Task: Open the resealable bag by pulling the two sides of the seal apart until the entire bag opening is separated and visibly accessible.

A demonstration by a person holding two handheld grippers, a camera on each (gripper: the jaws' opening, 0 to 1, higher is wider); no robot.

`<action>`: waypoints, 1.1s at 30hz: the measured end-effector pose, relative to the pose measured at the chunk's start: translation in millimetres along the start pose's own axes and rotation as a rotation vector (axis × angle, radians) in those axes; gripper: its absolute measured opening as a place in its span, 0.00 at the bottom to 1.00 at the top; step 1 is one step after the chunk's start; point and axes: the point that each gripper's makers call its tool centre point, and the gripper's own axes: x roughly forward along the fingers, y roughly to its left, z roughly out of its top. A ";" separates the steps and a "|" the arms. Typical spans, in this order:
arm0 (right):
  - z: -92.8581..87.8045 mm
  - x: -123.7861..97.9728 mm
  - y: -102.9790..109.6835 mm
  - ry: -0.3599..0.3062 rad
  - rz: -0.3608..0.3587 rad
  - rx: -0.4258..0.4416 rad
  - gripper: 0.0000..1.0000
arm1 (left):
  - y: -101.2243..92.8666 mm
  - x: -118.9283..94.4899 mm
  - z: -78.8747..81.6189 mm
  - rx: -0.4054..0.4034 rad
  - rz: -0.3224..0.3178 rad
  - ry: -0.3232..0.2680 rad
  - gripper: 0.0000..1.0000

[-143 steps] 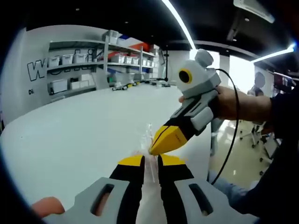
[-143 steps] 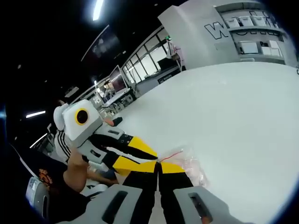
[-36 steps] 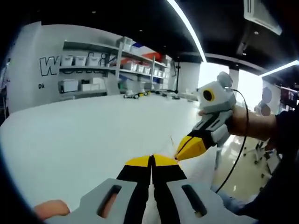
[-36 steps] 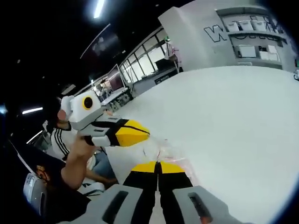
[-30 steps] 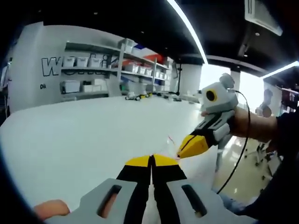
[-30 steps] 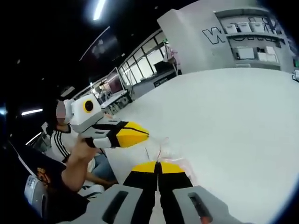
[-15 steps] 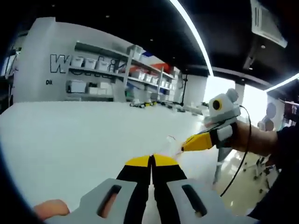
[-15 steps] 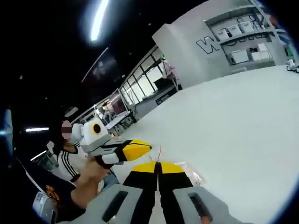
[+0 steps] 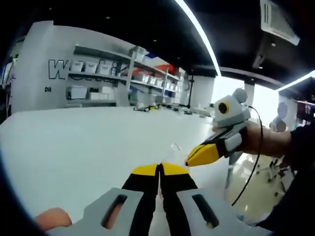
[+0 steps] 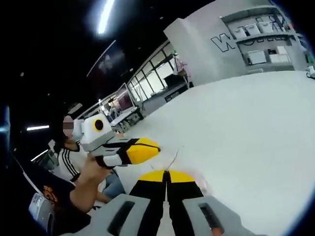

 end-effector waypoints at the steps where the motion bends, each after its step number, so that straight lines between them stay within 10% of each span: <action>1: 0.0 0.1 0.0 -0.001 0.004 0.004 0.00 | -0.4 1.0 -2.3 -0.008 -0.001 0.010 0.10; 33: 5.9 0.8 -2.7 0.000 -0.001 -0.005 0.00 | 3.3 -24.1 0.6 0.011 -0.040 -0.039 0.37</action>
